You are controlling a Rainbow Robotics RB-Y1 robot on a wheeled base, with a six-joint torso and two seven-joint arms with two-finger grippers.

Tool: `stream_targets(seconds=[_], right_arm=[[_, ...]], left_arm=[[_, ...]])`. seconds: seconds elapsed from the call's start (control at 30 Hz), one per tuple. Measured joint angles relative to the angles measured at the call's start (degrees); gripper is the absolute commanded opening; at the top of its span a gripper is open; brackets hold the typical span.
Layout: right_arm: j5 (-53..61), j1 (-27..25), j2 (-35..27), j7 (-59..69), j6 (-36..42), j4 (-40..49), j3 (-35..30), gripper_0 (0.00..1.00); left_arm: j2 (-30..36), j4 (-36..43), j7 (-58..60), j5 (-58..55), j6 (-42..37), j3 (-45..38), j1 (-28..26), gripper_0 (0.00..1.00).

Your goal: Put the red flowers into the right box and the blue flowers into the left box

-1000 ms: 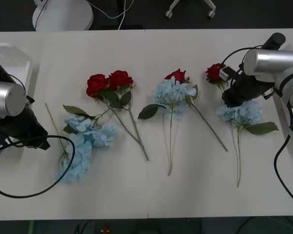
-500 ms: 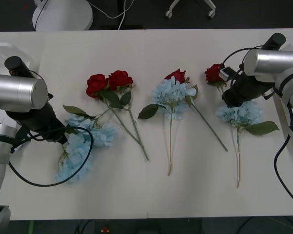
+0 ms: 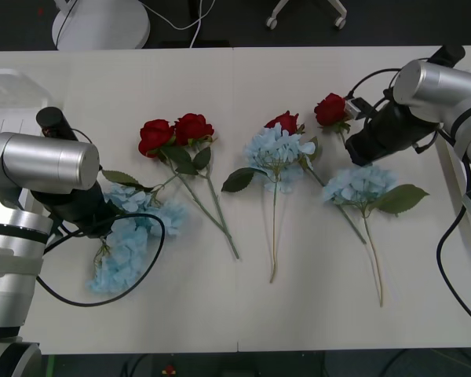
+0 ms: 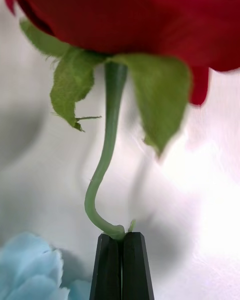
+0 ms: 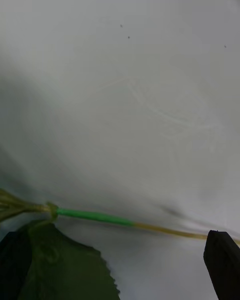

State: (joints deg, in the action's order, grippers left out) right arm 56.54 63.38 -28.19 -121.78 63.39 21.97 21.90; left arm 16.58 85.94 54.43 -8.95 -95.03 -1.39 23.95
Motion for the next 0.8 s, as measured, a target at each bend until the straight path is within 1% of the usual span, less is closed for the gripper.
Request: stream_targets(seconds=[0.1, 0.27, 0.4, 0.57, 0.6, 0.63, 0.67, 0.7, 0.73, 0.77, 0.8], right_arm=[[2.0, 1.56, -0.67, 0.0, 0.89, 0.23, -0.83, 0.0], [2.95, 2.95, -3.75, 0.0, 2.01, 2.42, -0.95, 0.0], [3.43, 3.49, -7.6, 0.0, 4.08, 2.88, -0.95, 0.0], [3.46, 3.6, -13.81, 0.0, 7.72, 2.92, -0.96, 0.0], [3.46, 3.6, -15.24, 0.0, 8.42, 2.92, -0.96, 0.0], [3.48, 3.6, -16.75, 0.0, 9.04, 2.92, -0.96, 0.0], [3.52, 3.61, -18.13, 0.0, 9.31, 2.93, -0.95, 0.0], [3.53, 3.61, -19.67, 0.0, 9.33, 2.93, -0.84, 0.0], [3.53, 3.61, -21.26, 0.0, 9.22, 2.93, -0.55, 0.0], [3.54, 3.62, -22.7, 0.0, 8.9, 2.95, -0.1, 0.0], [3.53, 3.62, -24.08, 0.0, 8.42, 2.96, 0.57, 0.0]], left_arm=[[-0.1, 0.68, -0.03, 0.19, -0.08, 0.0, -1.68, 1.0], [-0.08, 7.19, -0.48, 0.16, -3.12, 0.0, -6.38, 1.0], [0.04, 9.95, -1.64, -1.24, -3.57, -0.01, -9.4, 1.0], [0.24, 9.98, -2.18, -2.35, -3.63, -0.01, -10.34, 1.0], [0.25, 9.99, -2.22, -2.38, -3.63, -0.01, -10.34, 0.98], [0.25, 10.0, -2.31, -2.41, -3.64, -0.01, -10.34, 0.78], [0.27, 10.0, -2.44, -2.45, -3.65, -0.02, -10.36, 0.46], [0.28, 10.0, -2.56, -2.51, -3.65, -0.02, -10.36, 0.21], [0.31, 10.0, -2.7, -2.55, -3.66, -0.02, -10.37, 0.07], [0.36, 10.0, -2.83, -2.58, -3.66, -0.02, -10.44, 0.0], [0.42, 10.0, -2.93, -2.62, -3.67, -0.02, -10.51, 0.0]])
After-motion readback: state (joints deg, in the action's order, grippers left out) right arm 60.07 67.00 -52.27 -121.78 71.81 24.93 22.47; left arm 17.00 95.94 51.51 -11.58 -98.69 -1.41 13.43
